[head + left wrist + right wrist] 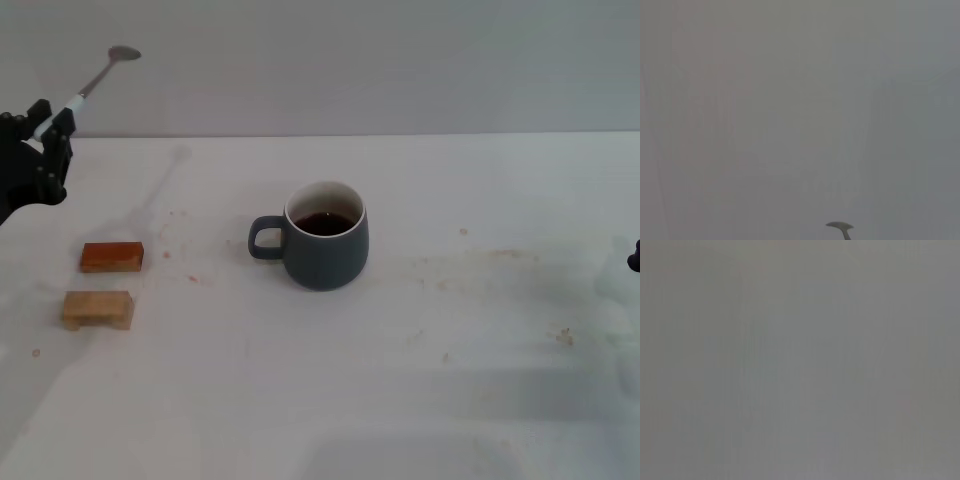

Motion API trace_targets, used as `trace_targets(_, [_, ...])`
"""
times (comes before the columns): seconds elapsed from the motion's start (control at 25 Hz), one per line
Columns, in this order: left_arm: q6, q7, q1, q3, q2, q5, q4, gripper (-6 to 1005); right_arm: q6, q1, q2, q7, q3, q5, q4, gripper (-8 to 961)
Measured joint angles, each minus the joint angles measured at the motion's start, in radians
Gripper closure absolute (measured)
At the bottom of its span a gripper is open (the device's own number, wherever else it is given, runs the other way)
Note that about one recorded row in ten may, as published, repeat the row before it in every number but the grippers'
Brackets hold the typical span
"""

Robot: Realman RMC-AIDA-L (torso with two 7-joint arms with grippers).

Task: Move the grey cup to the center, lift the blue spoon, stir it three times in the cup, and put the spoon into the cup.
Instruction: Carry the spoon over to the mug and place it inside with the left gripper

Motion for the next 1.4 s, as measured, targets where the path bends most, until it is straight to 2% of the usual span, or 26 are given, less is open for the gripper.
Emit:
trace_targets(0.28, [-0.104, 0.053, -0.009, 0.002, 0.005, 0.0, -0.067, 822, 0.0, -0.003, 0.002, 0.002, 0.0, 0.0, -0.001, 955])
trace_targets(0.36, [-0.184, 0.084, -0.026, 0.002, 0.005, 0.0, -0.095, 822, 0.0, -0.006, 0.002, 0.002, 0.0, 0.0, -0.001, 955])
trace_targets(0.6, [-0.211, 0.102, -0.03, 0.002, 0.005, 0.0, -0.108, 823, 0.0, -0.013, 0.002, 0.004, 0.0, 0.0, -0.001, 955])
trace_targets(0.92, [-0.395, 0.182, -0.05, 0.009, -0.002, -0.001, -0.194, 823, 0.0, -0.014, 0.002, 0.006, 0.0, 0.0, -0.003, 955])
trace_targets(1.12, [-0.455, 0.201, -0.048, 0.009, 0.005, -0.001, -0.251, 822, 0.001, -0.014, 0.002, 0.006, 0.0, 0.0, -0.003, 955])
trace_targets(1.4, [-0.608, 0.276, -0.064, -0.006, -0.008, -0.003, -0.324, 823, 0.001, -0.014, 0.002, 0.006, 0.0, 0.0, -0.004, 955])
